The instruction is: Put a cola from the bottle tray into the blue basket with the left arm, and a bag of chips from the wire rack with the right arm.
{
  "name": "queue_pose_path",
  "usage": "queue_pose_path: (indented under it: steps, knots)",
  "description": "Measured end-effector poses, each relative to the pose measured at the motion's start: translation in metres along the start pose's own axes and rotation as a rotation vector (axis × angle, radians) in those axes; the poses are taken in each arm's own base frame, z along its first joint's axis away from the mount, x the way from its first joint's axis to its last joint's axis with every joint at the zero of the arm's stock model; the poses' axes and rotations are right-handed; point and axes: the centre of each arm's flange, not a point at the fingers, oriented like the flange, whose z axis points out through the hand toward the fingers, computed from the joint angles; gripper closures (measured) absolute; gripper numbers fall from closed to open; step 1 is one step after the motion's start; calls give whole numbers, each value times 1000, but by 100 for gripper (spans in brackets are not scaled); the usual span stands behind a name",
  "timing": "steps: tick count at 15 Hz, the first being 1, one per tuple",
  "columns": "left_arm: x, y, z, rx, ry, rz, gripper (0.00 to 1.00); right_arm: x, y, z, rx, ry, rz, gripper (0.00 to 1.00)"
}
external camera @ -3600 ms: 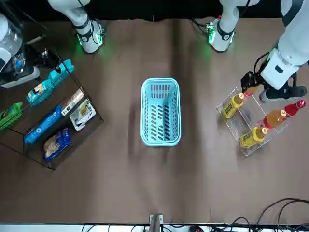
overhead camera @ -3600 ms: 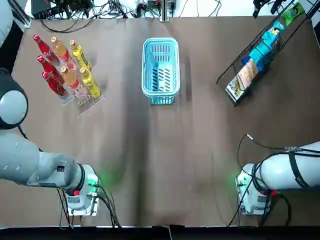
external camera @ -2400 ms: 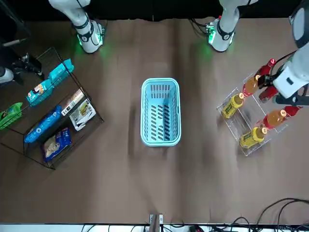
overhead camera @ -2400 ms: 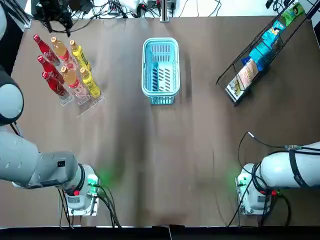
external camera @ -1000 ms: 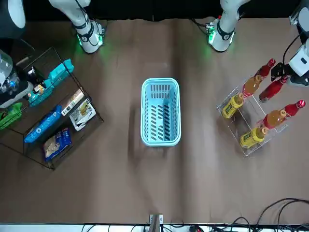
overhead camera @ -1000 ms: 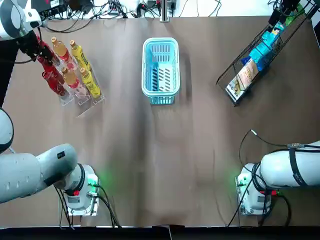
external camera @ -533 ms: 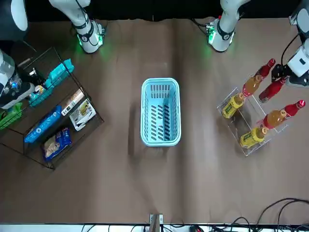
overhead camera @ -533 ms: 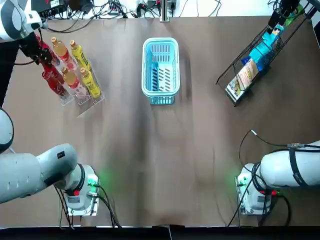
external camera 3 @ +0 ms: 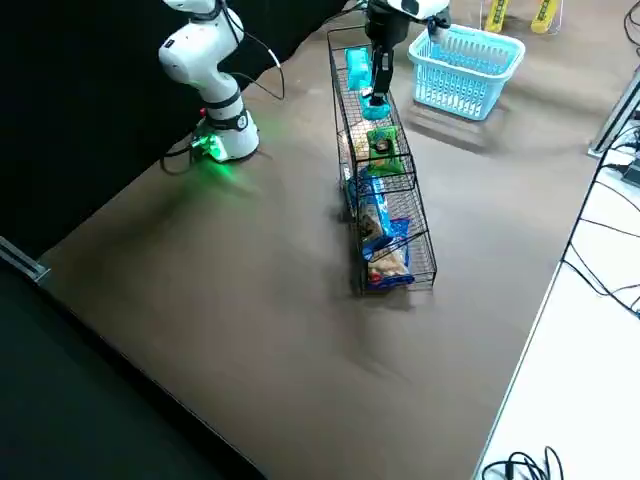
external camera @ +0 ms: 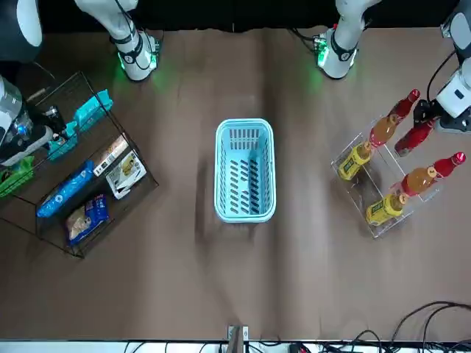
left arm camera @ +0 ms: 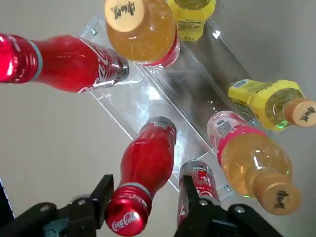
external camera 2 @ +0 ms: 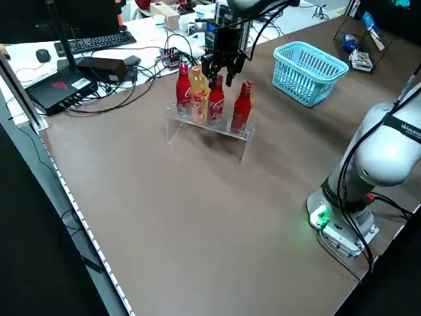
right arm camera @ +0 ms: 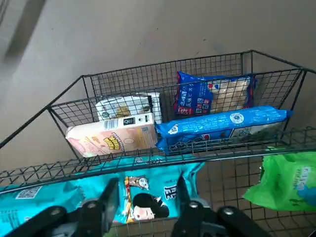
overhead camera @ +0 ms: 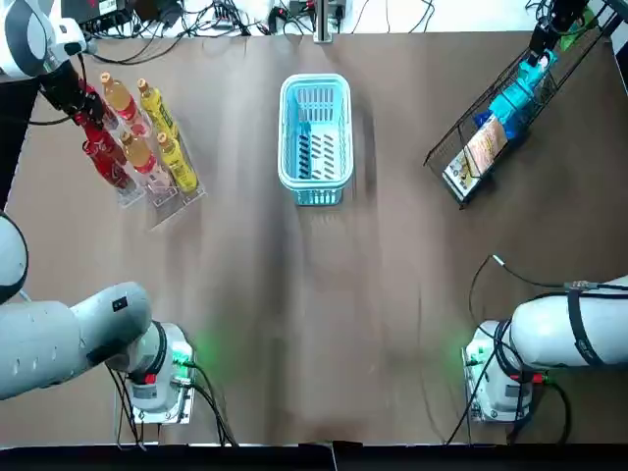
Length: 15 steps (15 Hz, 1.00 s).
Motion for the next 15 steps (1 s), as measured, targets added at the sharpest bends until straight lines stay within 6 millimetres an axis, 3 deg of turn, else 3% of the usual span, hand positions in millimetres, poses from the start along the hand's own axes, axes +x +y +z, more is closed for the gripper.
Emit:
queue_pose_path:
  steps: [2,4,6,8,11,15]
  knots:
    - [0,0,0,0,0,0,37,0,0,-2,-3,4,0,58]
    - [0,0,0,0,1,0,40,0,1,-2,-4,3,2,76]
    - [0,0,0,1,4,-1,45,0,2,-2,-5,2,3,79]
    - [1,0,-1,3,8,-1,47,-1,4,-2,-6,1,6,95]
    - [1,-1,-1,4,10,-1,60,-2,5,-4,-9,6,7,98]
    - [1,0,-3,2,15,-2,66,-5,6,-23,-12,13,15,98]
